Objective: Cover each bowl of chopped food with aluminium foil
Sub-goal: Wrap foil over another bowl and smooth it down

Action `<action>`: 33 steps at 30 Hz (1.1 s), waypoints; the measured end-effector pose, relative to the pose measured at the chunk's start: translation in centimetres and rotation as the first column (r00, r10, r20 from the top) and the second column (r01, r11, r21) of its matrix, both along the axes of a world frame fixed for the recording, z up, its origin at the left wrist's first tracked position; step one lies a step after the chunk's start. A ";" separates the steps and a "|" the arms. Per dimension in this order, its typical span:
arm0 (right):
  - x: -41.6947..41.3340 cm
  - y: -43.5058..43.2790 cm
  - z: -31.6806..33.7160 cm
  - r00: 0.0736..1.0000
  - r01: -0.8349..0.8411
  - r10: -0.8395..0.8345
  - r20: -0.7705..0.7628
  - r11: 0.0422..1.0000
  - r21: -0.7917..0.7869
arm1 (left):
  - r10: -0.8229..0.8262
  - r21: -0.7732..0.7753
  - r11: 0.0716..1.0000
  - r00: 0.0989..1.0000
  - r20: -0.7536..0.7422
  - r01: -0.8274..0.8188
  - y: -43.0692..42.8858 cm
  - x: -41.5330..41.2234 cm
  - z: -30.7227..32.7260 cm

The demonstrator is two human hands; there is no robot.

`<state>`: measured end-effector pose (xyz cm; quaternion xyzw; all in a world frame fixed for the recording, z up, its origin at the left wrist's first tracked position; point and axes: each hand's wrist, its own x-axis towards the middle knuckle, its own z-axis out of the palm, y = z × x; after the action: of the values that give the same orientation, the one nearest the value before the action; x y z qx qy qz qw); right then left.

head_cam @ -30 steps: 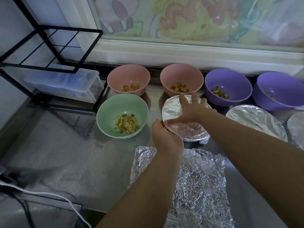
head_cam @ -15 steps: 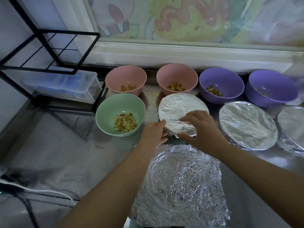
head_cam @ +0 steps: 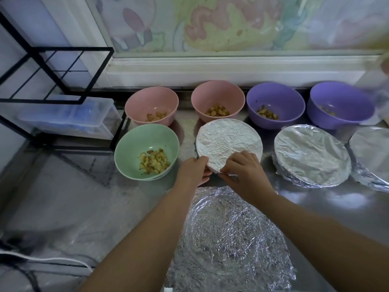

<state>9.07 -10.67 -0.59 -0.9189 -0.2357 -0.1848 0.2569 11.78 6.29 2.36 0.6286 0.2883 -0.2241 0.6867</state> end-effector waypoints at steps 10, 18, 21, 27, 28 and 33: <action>-0.2 0.9 -0.2 0.996 0.074 -0.075 0.037 0.997 0.030 | -0.019 0.023 1.000 1.000 0.002 0.019 0.1 0.4 -0.3; 0.3 -4.2 1.7 0.999 -0.028 0.020 -0.046 0.987 -0.160 | -0.062 0.254 0.967 0.987 0.145 0.023 1.0 1.7 0.0; 0.5 -4.5 1.4 0.999 -0.043 0.040 -0.023 0.985 -0.166 | -0.028 0.279 0.960 0.985 0.171 -0.022 0.5 1.2 0.0; 0.6 -3.7 1.1 0.996 -0.087 0.090 0.017 0.985 -0.151 | -0.017 0.304 0.951 0.977 0.211 -0.049 -0.2 0.2 -0.2; 0.6 -3.6 1.2 0.995 -0.092 0.097 0.023 0.984 -0.154 | -0.020 0.309 0.950 0.976 0.216 -0.049 -0.2 0.2 -0.2; 0.4 -3.0 1.2 0.996 -0.062 0.070 0.053 0.988 -0.144 | 0.010 0.319 0.944 0.973 0.231 -0.086 -0.1 -0.1 0.1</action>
<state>9.50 -13.68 0.62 -0.9207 -0.2860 -0.1857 0.1897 11.65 6.21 2.48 0.7479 0.2565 -0.0833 0.6066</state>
